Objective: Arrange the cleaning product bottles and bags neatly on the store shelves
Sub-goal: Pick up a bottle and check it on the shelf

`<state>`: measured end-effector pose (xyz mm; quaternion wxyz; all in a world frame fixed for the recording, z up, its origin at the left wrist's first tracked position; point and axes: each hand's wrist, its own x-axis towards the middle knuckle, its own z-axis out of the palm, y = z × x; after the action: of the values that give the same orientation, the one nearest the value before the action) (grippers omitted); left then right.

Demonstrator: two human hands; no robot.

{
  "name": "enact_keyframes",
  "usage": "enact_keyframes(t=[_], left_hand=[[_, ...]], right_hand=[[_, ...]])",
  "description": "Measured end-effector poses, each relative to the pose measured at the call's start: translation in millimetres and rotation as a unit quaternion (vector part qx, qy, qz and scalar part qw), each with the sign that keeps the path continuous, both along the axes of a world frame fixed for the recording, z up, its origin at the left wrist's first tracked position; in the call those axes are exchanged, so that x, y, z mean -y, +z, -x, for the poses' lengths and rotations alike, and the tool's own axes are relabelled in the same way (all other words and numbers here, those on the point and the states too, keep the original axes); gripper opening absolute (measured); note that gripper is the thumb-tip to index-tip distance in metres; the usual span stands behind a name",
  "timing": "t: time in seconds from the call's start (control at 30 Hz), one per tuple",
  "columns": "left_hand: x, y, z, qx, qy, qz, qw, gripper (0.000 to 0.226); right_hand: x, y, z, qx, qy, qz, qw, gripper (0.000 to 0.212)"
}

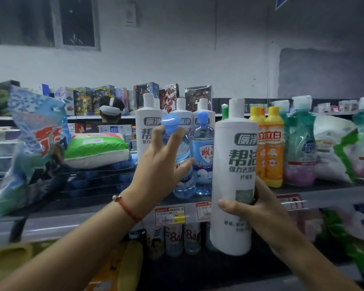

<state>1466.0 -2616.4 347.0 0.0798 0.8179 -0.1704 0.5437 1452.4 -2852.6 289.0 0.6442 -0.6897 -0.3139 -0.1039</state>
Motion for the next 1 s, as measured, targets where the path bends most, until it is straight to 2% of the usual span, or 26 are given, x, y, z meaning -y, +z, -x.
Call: enact_keyframes(t=[0.1,0.33,0.53,0.73,0.87,1.0], left_hand=[[-4.2,-13.2,15.5,0.004,-0.034,0.053,0.998,0.059],[-25.8,5.4,64.2,0.068,-0.031,0.042,0.996,0.054],[-46.3,12.9,110.4,0.095,-0.039,0.101,0.990,0.058],[-59.2,1.9,123.8,0.070,-0.040,0.119,0.990,0.057],[-67.0,-7.4,119.1,0.066,-0.019,0.096,0.993,0.055],[-70.9,-12.5,112.5,0.048,-0.012,0.110,0.993,0.058]], right_hand=[[-9.5,12.5,-7.1,0.021,0.010,-0.001,1.000,0.062],[-38.2,41.0,-19.9,0.089,-0.001,0.017,0.996,0.056],[-77.2,50.4,-50.7,0.130,-0.092,0.051,0.986,0.068],[-118.2,39.3,-75.5,0.141,-0.184,0.066,0.970,0.052],[-135.5,24.8,-81.4,0.141,-0.284,0.049,0.947,0.065],[-144.7,24.6,-83.6,0.161,-0.293,0.052,0.941,0.074]])
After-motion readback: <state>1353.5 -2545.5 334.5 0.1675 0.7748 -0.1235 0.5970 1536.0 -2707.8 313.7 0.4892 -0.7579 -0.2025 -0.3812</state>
